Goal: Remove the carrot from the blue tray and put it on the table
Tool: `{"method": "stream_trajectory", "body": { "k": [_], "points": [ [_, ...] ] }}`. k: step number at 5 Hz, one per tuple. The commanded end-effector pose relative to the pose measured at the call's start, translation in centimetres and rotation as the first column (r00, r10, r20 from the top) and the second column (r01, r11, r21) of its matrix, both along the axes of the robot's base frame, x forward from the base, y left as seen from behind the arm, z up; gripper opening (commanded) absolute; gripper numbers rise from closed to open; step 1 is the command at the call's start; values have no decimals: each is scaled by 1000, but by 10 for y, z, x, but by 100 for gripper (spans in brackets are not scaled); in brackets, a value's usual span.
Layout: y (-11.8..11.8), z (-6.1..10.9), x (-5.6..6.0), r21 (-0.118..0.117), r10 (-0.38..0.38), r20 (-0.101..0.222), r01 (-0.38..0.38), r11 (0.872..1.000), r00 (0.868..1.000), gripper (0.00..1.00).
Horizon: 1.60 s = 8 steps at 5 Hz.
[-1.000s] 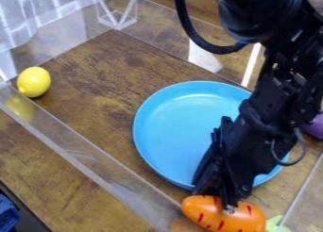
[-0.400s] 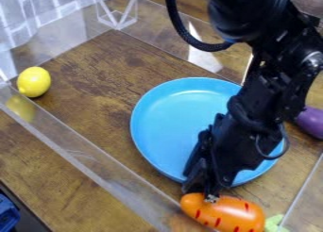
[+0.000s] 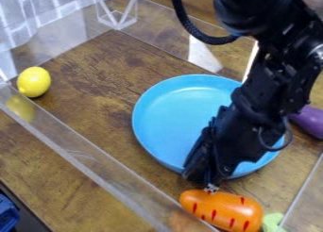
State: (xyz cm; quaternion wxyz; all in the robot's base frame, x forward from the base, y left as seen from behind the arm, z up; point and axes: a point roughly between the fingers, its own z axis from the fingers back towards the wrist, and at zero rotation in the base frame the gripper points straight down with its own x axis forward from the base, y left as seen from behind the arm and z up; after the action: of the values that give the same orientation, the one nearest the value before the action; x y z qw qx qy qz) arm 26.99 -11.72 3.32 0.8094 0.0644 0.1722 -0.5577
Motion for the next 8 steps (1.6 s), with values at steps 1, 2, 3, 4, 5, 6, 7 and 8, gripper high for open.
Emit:
{"method": "stream_trajectory", "body": {
  "k": [1, 2, 3, 4, 5, 6, 7, 8],
  "points": [
    [3, 20, 14, -30, -33, 34, 34, 999, 999, 0],
    [11, 14, 16, -31, -30, 30, 31, 999, 999, 0],
    [19, 5, 19, -36, -28, 23, 29, 999, 999, 0],
    [15, -1, 21, -45, -5, 20, 6, 999, 1000, 100],
    [13, -7, 10, -52, 27, 16, -26, 998, 1000, 100],
    [9, -11, -3, -58, 51, 14, -50, 997, 999, 100],
    [5, -15, -16, -63, 71, 14, -70, 996, 997, 100],
    [-1, -18, -20, -69, 56, 14, -55, 996, 998, 100]
  ]
}}
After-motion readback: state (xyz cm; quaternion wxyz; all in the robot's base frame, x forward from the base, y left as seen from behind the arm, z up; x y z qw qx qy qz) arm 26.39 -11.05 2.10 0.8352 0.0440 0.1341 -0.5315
